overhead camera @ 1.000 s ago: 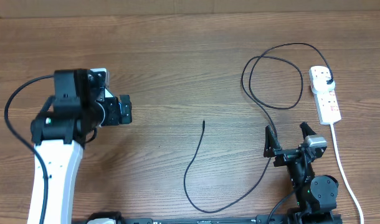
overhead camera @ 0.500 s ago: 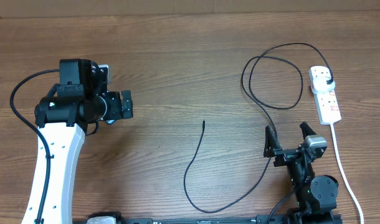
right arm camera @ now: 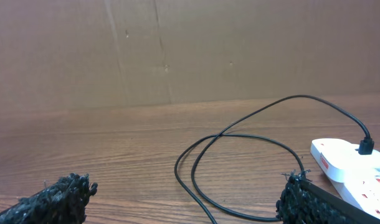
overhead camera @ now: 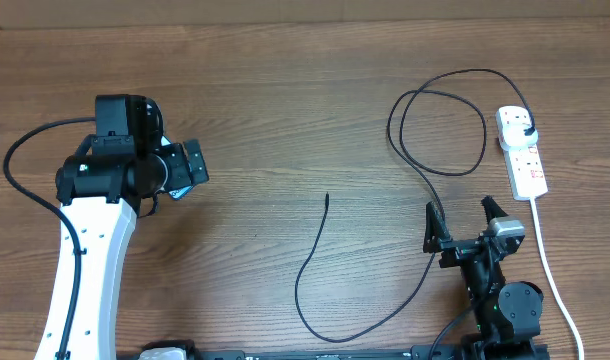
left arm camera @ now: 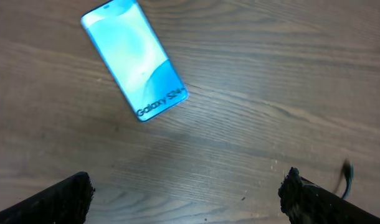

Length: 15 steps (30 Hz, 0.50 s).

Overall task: Plug charger to phone and switch on socket
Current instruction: 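Move the left gripper forward over the Galaxy S24+ phone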

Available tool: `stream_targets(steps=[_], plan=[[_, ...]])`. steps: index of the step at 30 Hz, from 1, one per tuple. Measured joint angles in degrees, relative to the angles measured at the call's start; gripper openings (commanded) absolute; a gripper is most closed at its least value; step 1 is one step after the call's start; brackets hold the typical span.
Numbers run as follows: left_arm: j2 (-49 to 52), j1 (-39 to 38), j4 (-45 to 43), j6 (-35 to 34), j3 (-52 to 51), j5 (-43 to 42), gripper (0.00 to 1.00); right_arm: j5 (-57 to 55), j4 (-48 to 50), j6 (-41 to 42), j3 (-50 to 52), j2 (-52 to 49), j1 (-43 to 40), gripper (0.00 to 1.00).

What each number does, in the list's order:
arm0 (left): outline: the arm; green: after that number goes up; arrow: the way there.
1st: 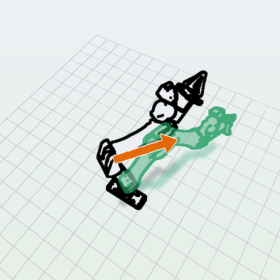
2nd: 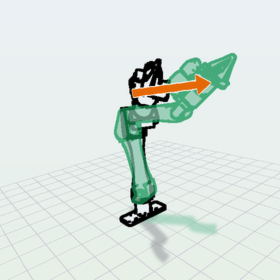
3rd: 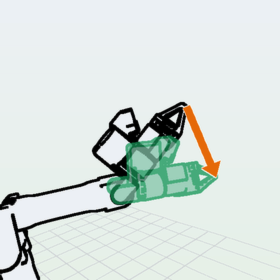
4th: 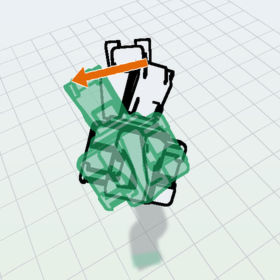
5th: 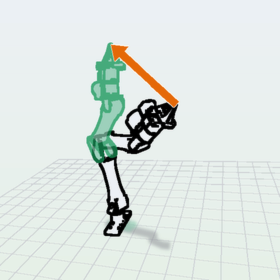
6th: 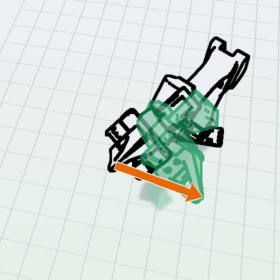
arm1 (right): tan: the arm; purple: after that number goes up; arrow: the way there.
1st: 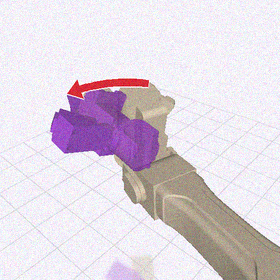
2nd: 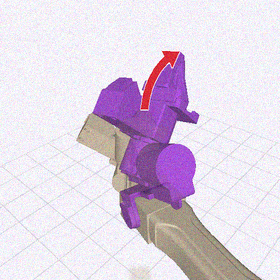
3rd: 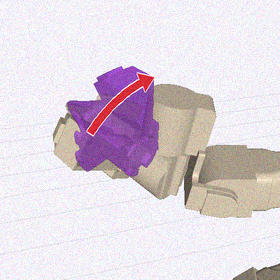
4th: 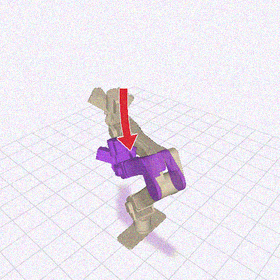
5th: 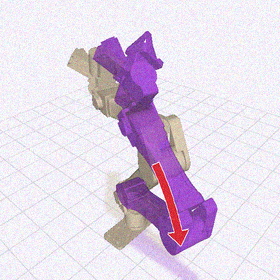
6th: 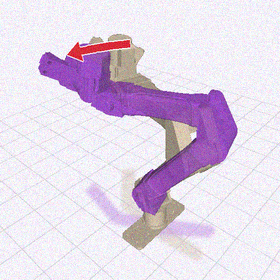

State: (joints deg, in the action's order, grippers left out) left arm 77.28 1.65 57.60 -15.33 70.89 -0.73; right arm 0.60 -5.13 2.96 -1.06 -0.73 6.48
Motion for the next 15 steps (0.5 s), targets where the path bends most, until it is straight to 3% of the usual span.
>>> stream_targets(steps=[7, 15], plan=[[3.19, 0.0, 4.26, -5.77, 4.59, 1.66, 1.0, 0.0, -0.04, 0.0, 0.0, 0.0, 0.0, 1.0], [16.59, 0.0, 14.34, -8.76, 18.73, 2.32, 1.0, 0.02, -0.04, 0.02, 0.0, 0.0, 0.0, 1.0]])
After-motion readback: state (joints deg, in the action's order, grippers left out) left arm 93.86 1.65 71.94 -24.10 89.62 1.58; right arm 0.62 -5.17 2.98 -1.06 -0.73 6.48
